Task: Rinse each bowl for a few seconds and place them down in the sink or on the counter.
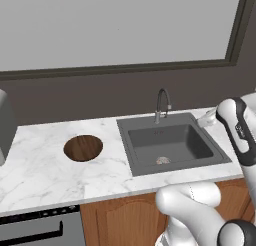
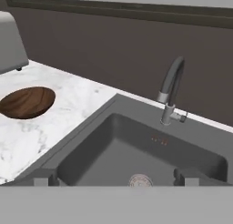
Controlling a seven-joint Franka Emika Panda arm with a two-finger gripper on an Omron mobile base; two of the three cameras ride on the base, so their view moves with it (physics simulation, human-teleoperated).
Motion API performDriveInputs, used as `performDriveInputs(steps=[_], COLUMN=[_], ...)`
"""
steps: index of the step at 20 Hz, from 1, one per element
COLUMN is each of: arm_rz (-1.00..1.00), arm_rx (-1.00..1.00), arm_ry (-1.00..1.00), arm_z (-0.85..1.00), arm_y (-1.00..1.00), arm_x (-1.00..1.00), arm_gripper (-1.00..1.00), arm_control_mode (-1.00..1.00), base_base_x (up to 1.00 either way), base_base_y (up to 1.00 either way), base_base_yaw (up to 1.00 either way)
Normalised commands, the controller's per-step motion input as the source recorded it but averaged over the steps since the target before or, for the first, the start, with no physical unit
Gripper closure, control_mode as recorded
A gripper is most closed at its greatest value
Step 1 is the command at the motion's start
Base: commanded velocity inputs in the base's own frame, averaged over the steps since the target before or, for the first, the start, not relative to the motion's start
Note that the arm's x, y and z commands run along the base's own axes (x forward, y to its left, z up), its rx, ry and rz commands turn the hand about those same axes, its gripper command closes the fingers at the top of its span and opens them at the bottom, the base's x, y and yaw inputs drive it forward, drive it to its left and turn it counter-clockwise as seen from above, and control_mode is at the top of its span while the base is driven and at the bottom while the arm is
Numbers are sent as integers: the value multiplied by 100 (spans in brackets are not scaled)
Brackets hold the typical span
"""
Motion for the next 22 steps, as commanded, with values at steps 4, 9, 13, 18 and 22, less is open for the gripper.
performDriveInputs(steps=[4,9,13,18,22], arm_rz=[2,0,3,3,2], arm_rx=[2,0,1,1,1], arm_ry=[-11,-13,-13,-10,-5], arm_z=[-13,-14,-16,-15,-10], arm_y=[-5,-5,-6,-1,0], arm_x=[23,27,27,31,32], arm_gripper=[-100,-100,-100,-100,-100], arm_control_mode=[-100,-100,-100,-100,-100], base_base_x=[0,0,0,0,0], base_base_y=[0,0,0,0,0], base_base_yaw=[0,0,0,0,0])
